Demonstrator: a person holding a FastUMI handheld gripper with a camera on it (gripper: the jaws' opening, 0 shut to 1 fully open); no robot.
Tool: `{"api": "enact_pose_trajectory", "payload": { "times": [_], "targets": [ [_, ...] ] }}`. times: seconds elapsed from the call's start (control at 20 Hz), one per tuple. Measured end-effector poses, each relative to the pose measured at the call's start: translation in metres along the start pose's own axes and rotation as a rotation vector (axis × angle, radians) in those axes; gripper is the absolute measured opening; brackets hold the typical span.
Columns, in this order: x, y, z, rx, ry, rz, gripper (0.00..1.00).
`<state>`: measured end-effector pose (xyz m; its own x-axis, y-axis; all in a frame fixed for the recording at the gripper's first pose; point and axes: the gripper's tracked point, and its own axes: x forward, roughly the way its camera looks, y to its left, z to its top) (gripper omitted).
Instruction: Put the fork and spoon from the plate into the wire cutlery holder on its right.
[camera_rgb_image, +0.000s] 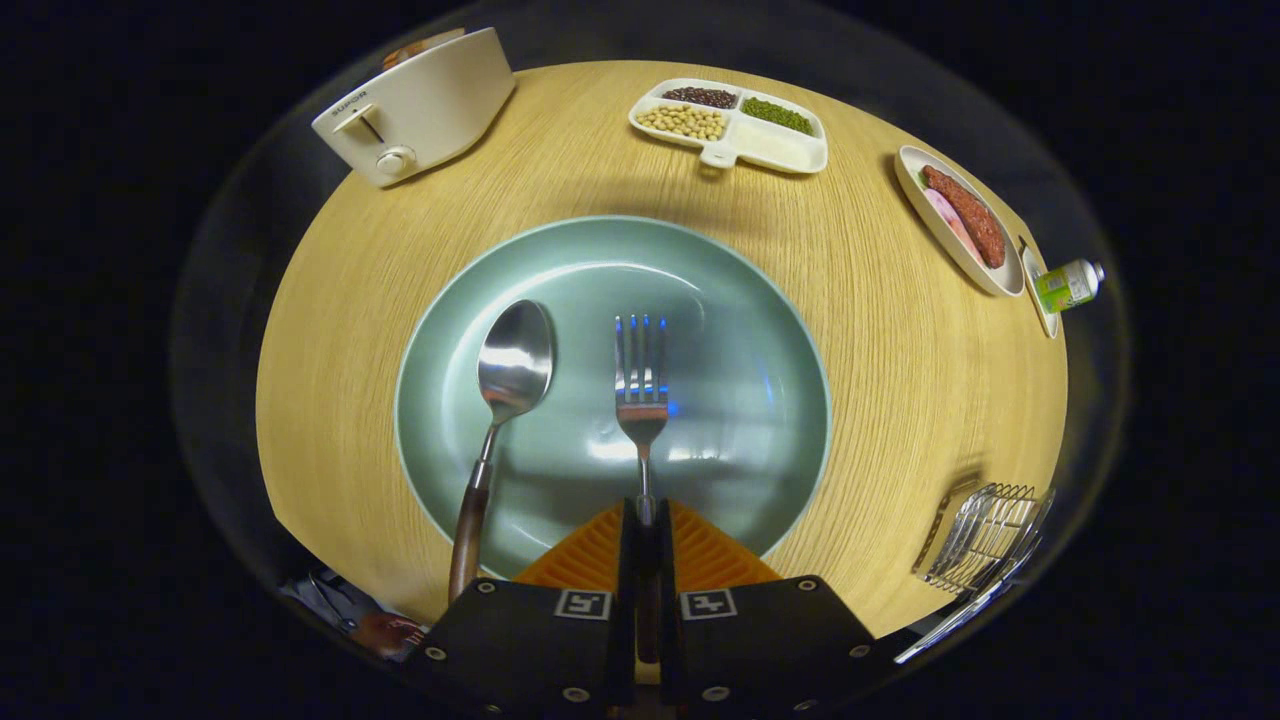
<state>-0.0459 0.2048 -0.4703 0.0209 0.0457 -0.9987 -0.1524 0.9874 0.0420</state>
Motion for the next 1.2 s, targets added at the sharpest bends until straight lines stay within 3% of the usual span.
{"api": "enact_pose_trajectory", "payload": {
  "times": [0.5, 0.9, 1.2],
  "targets": [
    [-0.061, -0.033, 0.006, 0.060, -0.149, 0.080, 0.06],
    [-0.133, -0.121, -0.014, 0.134, -0.281, 0.034, 0.06],
    [-0.154, -0.202, -0.058, 0.162, -0.282, -0.040, 0.06]
  ]
}}
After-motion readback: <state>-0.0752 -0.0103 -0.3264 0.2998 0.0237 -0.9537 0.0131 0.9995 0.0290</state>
